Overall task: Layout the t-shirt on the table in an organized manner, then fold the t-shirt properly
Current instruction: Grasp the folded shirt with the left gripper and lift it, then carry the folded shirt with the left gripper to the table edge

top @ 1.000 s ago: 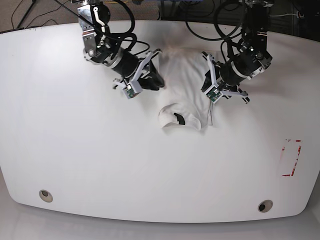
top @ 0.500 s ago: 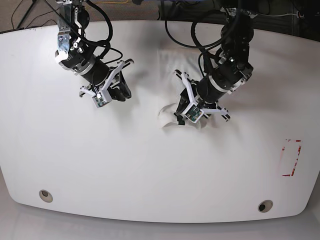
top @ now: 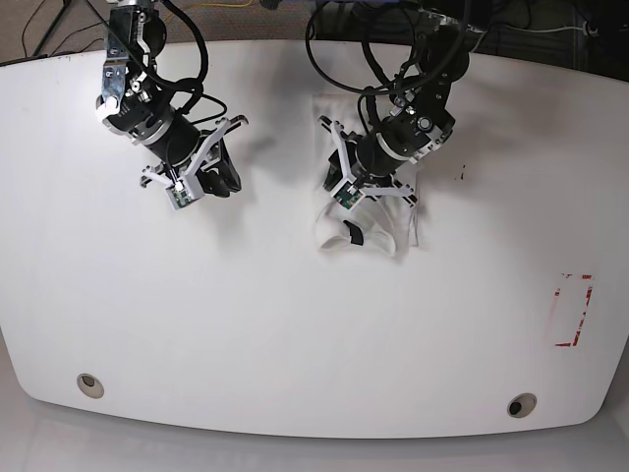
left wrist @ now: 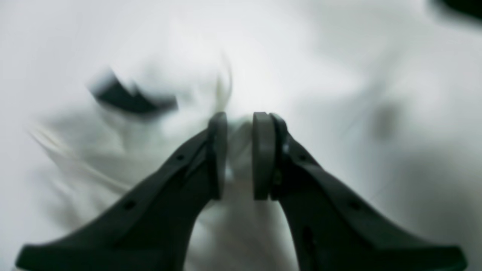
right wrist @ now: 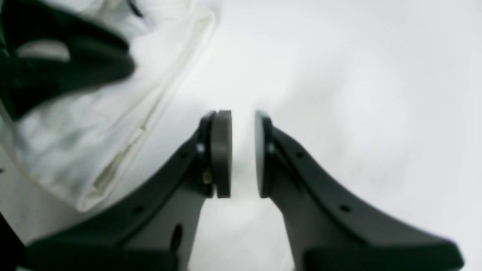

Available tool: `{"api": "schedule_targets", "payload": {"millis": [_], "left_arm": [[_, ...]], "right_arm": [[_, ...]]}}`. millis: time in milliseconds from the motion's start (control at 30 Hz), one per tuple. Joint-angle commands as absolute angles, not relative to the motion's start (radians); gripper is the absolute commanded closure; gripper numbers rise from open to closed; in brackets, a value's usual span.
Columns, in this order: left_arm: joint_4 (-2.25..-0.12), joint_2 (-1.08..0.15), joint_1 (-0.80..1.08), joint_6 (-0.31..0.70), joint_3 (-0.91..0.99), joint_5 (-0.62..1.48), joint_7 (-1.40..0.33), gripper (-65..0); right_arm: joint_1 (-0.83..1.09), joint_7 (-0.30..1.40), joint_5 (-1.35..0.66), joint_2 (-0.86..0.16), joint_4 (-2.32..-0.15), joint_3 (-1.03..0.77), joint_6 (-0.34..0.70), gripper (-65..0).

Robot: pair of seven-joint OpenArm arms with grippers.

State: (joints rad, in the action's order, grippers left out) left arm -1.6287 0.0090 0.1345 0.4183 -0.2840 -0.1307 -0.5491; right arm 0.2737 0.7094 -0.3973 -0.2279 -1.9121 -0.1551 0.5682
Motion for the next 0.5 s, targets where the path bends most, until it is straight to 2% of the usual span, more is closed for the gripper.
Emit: {"api": "schedule_targets", "payload": {"millis": [0, 167, 400, 467], "left_arm": [[-1.583, -0.030, 0.124, 0.415, -0.285, -0.122, -0.504, -10.0], [-1.471, -0.147, 0.119, 0.472, -0.285, -0.117, -0.466, -10.0], [-1.425, -0.328, 0.137, 0.685, -0.214, -0.117, -0.461, -10.0], [-1.423, -0.375, 0.151, 0.698, -0.177, -0.117, -0.460, -10.0]], "right_arm": [[0.272, 0.682, -0.417, -0.236, -1.937, -0.157, 0.573, -9.4], [0.286, 0.682, -0.417, -0.232, -1.952, -0.157, 0.573, -9.4], [0.295, 0.682, -0.417, -0.228, -1.966, -0.156, 0.573, -9.4], [0.295, 0.682, -0.417, -0.228, -1.966, -0.156, 0.573, -9.4]]}}
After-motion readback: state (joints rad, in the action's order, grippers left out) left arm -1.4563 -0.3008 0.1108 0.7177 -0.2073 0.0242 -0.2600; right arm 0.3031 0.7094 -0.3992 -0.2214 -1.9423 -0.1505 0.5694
